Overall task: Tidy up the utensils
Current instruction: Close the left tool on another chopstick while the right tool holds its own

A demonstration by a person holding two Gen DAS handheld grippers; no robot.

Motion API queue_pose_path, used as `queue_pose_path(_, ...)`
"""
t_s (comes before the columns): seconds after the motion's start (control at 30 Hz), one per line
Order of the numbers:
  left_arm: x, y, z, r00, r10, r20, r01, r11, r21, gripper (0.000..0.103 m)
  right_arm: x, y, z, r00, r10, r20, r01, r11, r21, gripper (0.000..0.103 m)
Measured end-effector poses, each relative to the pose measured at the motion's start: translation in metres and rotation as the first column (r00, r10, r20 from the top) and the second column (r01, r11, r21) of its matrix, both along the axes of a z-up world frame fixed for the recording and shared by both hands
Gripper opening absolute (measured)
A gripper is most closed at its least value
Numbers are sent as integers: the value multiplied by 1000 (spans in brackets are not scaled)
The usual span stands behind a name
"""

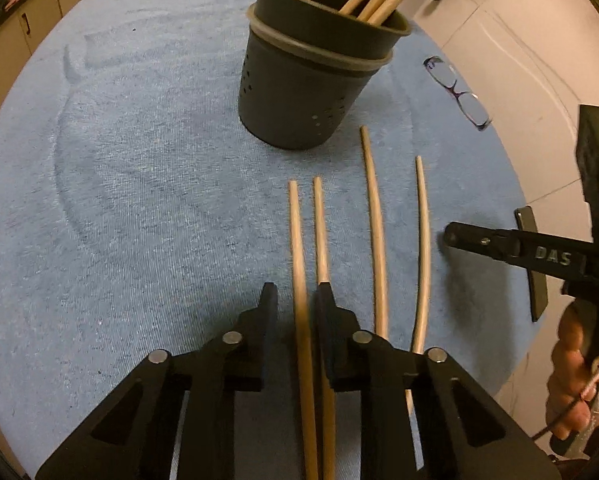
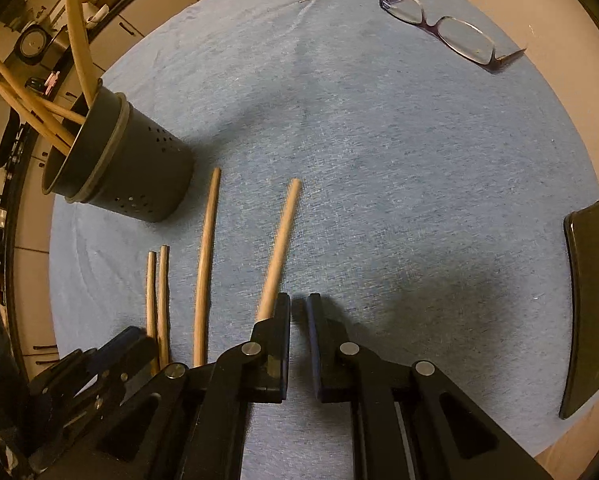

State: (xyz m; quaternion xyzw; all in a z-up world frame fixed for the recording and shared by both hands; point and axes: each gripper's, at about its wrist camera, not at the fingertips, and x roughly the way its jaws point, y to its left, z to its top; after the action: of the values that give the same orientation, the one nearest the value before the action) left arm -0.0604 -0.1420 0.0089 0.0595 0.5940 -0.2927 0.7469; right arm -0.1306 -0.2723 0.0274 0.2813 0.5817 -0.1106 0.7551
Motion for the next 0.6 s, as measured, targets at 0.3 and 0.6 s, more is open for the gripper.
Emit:
queue_pose_path(0.3, 9, -11, -1, 1000, -21, 16, 21, 999, 33, 18, 2, -2, 2, 1000, -14, 5, 13, 999, 35, 9)
queue_pose_path(0.6, 8, -3, -2, 999, -30, 38, 28, 998, 52, 6, 25, 8, -6, 999, 2, -45, -1, 1000, 24, 9)
